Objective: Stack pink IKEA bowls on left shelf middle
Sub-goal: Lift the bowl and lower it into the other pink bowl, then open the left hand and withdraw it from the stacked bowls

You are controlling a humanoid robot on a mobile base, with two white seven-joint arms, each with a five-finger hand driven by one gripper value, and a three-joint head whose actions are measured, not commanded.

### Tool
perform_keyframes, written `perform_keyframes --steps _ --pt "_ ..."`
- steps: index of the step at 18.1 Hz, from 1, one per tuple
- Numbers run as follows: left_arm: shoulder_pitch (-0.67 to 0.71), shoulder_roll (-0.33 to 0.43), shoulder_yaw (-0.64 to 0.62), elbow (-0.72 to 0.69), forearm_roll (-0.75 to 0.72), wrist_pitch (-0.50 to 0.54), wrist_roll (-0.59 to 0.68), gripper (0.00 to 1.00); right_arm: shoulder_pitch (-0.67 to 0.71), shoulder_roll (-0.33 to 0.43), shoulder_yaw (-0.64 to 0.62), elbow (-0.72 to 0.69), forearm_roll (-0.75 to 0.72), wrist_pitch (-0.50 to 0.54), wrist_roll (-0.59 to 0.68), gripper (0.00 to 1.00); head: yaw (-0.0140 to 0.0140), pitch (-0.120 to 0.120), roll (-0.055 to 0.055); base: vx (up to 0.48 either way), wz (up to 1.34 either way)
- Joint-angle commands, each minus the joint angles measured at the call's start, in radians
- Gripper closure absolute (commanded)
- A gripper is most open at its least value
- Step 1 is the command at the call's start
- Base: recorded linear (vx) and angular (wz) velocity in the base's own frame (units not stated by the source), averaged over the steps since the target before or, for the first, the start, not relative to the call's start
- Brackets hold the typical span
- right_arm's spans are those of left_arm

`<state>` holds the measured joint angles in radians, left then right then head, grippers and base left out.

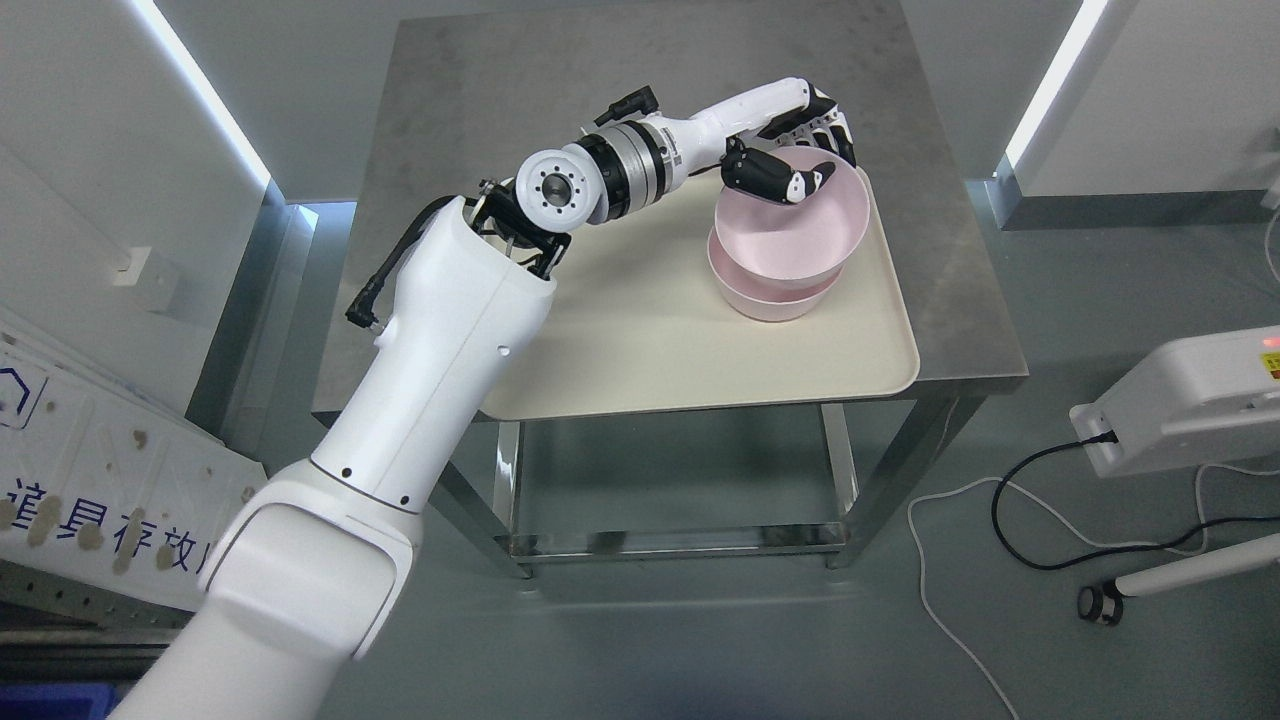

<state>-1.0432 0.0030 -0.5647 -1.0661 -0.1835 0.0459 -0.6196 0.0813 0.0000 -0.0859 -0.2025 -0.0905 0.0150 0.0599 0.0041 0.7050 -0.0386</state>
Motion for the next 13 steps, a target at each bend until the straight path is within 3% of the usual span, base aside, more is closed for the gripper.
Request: perform_keyframes --steps 1,11,12,13 --pt "-0.008 0.014 -0.014 0.074 -0.037 -0.003 -0.02 0.96 0.0 -0.017 0.0 0.0 0.0 0.0 0.001 0.0 0.0 0.0 0.0 0.0 0.0" --pt "-0.006 0.014 0.04 0.075 -0.088 -0.029 -0.057 0.93 0.0 -0.017 0.0 0.0 0.0 0.0 0.001 0.0 0.0 0.0 0.0 0.0 0.0" --pt "-0.003 0.014 0.042 0.075 -0.086 -0.032 -0.058 0.83 0.0 -0.017 0.0 0.0 0.0 0.0 0.0 0.0 0.0 0.0 0.0 0.0 0.0" --pt "-0.001 0.014 0.04 0.075 -0.086 -0.032 -0.06 0.6 0.0 -0.017 0.0 0.0 0.0 0.0 0.001 0.0 0.0 0.0 0.0 0.0 0.0"
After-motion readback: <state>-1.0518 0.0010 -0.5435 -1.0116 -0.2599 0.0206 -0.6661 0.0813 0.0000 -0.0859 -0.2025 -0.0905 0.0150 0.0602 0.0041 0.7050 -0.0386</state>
